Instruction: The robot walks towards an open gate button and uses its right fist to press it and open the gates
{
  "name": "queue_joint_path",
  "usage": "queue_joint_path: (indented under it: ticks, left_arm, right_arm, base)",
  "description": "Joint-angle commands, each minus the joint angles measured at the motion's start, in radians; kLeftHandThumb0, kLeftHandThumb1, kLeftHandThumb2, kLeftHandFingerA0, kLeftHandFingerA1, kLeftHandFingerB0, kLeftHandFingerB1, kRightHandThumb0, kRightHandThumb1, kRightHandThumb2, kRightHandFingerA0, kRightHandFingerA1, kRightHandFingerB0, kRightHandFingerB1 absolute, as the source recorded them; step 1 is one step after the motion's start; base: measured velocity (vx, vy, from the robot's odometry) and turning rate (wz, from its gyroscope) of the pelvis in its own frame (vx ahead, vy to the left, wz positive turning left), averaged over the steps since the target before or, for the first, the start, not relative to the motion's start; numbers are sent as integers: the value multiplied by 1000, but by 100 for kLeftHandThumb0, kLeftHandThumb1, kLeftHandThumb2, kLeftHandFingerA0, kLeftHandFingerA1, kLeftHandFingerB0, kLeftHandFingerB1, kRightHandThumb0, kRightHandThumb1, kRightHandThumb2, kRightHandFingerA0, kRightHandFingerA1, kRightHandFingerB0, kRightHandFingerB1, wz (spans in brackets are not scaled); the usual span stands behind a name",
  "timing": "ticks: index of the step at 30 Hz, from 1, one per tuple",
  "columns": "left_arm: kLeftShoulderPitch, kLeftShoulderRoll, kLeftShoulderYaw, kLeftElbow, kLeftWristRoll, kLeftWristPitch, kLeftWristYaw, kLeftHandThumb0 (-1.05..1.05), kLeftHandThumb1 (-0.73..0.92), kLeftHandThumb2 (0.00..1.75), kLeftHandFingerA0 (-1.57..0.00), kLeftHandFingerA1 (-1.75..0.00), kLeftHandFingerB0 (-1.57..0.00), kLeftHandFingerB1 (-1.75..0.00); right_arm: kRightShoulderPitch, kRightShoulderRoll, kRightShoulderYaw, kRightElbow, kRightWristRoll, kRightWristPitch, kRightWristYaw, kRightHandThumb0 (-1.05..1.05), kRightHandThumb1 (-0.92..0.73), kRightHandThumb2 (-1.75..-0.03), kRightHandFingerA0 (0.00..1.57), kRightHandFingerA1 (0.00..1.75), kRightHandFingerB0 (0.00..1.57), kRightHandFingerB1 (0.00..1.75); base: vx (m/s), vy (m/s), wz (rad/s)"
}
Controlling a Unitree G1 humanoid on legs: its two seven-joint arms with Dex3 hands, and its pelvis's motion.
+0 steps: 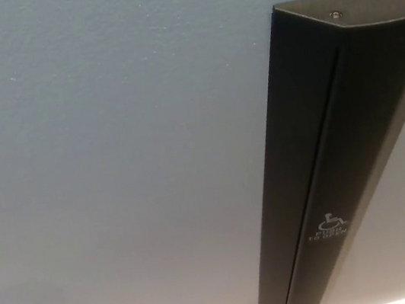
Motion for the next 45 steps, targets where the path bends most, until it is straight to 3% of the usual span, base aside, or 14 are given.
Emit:
queue_joint_path:
  ticks: [1, 5, 6, 11, 14, 15, 19, 20, 23, 26, 31, 45]
  left_arm:
    - [-9, 14, 4, 0, -9, -13, 7, 3, 43, 118, -104, -103, -98, -71]
    - [-13, 15, 1, -1, -5, -6, 15, 4, 43, 116, -105, -103, -98, -71]
    - [-16, 16, 4, 1, -8, -12, 16, 4, 42, 119, -106, -102, -100, -72]
    - [-18, 26, 4, 5, -11, -3, -12, 5, 42, 118, -103, -97, -96, -69]
    - [-18, 32, 9, 9, -16, 1, -20, 4, 43, 116, -103, -96, -97, -68]
    - [-19, 34, 12, 9, -19, 0, -22, 3, 44, 114, -104, -96, -98, -68]
    - [-19, 42, 15, 5, -19, -3, -16, 5, 42, 120, -103, -95, -98, -69]
    - [-19, 40, 17, 3, -21, -6, -14, 4, 38, 123, -104, -97, -99, -69]
    - [-21, 34, 21, 2, -26, -14, -16, 5, 38, 122, -103, -98, -98, -70]
    - [-20, 28, 24, 1, -25, -12, -16, 4, 39, 120, -104, -100, -100, -71]
    - [-18, 27, 27, 1, -21, -7, -11, 2, 45, 114, -104, -100, -100, -70]
    - [-11, 33, 40, 8, -26, -5, -23, 3, 40, 119, -101, -96, -97, -68]
  right_arm:
    - [89, 11, 53, -220, -131, -77, -25, 14, -59, -103, 105, 126, 95, 97]
    - [122, 3, 83, -303, -172, -72, -14, 11, -60, -103, 103, 130, 94, 103]
    - [158, -7, 117, -376, -218, -59, 9, 9, -58, -109, 104, 142, 94, 126]
    - [216, -23, 167, -497, -372, -37, -13, 4, -48, -121, 103, 156, 94, 136]
    - [245, -44, 193, -567, -434, -35, 1, 4, -49, -120, 100, 160, 93, 135]
    - [247, -48, 198, -578, -441, -32, 6, 3, -51, -116, 124, 136, 101, 116]
    - [253, -63, 226, -637, -483, -6, 18, 5, -49, -117, 125, 134, 104, 114]
    - [249, -64, 230, -643, -488, 6, 22, 5, -48, -120, 99, 164, 95, 134]
    - [219, -70, 241, -655, -500, 49, 31, 3, -49, -121, 99, 168, 91, 136]
    - [184, -80, 245, -650, -502, 97, 42, 2, -51, -116, 96, 174, 87, 150]
    - [116, -99, 250, -630, -498, 169, 70, 2, -50, -116, 99, 175, 85, 153]
    - [-3, -86, 314, -569, -537, 267, 61, 4, -50, -114, 99, 169, 88, 148]
  base:
    - [0, 0, 0]
    - [0, 0, 0]
    - [0, 0, 0]
    - [0, 0, 0]
    - [0, 0, 0]
    - [0, 0, 0]
    - [0, 0, 0]
    - [0, 0, 0]
    - [0, 0, 0]
    - [0, 0, 0]
    - [0, 0, 0]
    - [0, 0, 0]
